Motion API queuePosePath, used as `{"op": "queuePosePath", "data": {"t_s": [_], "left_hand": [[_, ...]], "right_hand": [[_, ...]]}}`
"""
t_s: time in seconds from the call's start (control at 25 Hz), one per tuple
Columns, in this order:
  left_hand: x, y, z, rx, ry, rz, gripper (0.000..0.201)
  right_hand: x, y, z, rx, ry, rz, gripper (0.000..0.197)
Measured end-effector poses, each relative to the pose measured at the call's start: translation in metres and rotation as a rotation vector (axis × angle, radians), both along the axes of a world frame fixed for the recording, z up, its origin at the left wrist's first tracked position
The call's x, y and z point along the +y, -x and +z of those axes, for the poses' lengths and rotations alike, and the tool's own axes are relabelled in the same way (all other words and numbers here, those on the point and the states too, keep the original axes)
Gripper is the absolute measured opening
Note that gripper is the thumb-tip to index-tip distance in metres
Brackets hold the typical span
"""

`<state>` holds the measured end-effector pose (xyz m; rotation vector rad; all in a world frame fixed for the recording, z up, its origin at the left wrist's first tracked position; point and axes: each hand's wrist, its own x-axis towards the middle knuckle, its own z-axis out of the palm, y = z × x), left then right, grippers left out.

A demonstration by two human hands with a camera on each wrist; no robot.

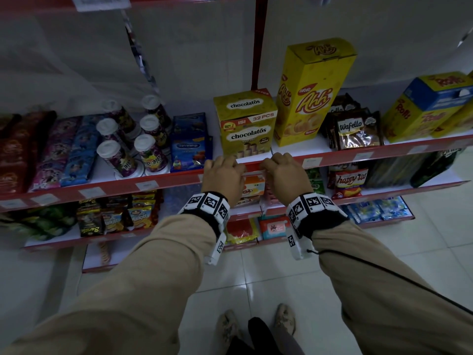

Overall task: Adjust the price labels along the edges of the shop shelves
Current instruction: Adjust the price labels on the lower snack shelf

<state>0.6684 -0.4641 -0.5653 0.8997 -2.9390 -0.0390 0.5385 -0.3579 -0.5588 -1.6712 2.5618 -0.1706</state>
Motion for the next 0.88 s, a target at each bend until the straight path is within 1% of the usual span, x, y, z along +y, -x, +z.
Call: {"op": "queuePosePath", "data": {"t_s": [0.24, 0.4, 0.56, 0.68, 0.88], "left_hand": [[0.001, 0.000, 0.001, -0.012, 0.000, 0.007, 0.030], [0.001, -0.003, 0.004, 0.045, -0.028, -0.009, 0.029], [0.003, -0.010, 0.007, 0.078, -0.060, -0.026, 0.030], [0.005, -0.017, 0.009, 0.073, -0.034, -0.006, 0.032], [-0.004, -0.044, 0.012, 0.016, 0.019, 0.060, 0.037]], "right_hand": [[-0.002, 0.001, -0.001, 0.021, -0.018, -0.011, 0.025], [0.001, 0.004, 0.000, -0.040, 0.078, -0.024, 0.021], [0.001, 0.006, 0.002, 0.005, 0.063, -0.044, 0.021], [-0.004, -0.002, 0.002, 0.025, 0.057, -0.027, 0.026], [-0.014, -0.022, 0.003, 0.010, 0.142, 0.019, 0.028]]}}
